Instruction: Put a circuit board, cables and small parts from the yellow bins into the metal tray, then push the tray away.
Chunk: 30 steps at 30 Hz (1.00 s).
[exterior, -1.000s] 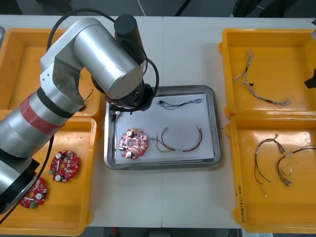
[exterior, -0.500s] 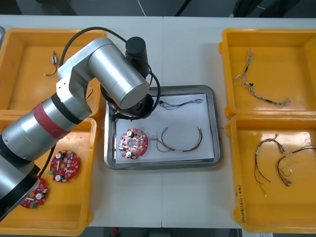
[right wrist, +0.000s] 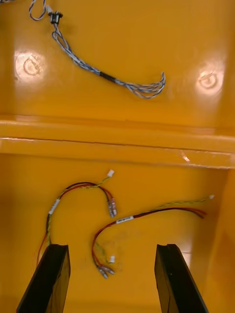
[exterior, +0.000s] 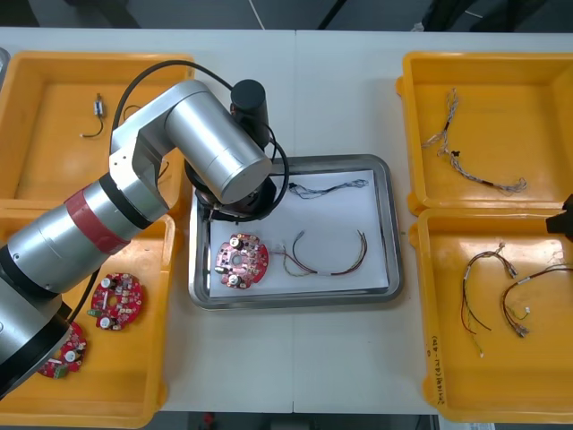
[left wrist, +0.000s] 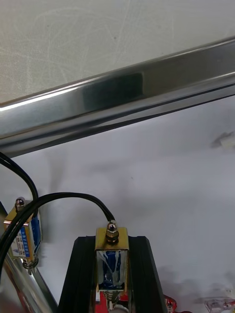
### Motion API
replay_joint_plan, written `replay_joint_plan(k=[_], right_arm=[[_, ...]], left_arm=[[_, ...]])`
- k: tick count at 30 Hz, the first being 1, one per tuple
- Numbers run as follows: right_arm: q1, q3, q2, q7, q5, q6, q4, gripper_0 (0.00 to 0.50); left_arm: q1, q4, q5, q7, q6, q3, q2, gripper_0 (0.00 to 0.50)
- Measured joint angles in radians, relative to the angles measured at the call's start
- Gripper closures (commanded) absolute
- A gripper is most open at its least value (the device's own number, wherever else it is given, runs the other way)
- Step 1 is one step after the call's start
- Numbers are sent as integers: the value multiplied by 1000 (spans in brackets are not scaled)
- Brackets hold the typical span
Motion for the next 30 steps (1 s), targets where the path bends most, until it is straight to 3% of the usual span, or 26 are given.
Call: replay_joint_plan(k=[2,5,6,7,8,11,30], right_arm=[[3,0,17,-38,0,0,0,0],[5,0,32,-67,0,0,0,0],[7,0,34,-68,0,0,0,0],[10,0,35,-68,0,0,0,0],[13,0,36,-68,0,0,0,0],[26,0,36,-68,0,0,0,0],[65,16,36,-68,43,0,0,0]], left_arm=[[0,0,-1,0,-1,0,0,493],[0,0,-2,0,-2,0,0,197],[0,0,-4,0,-2,0,0,152],[0,0,-6,0,-3,0,0,62],[0,0,-8,0,-3,0,0,30],[0,0,-12,0,-4,0,0,0],[0,-4,-20,0,-6,4,0,0]])
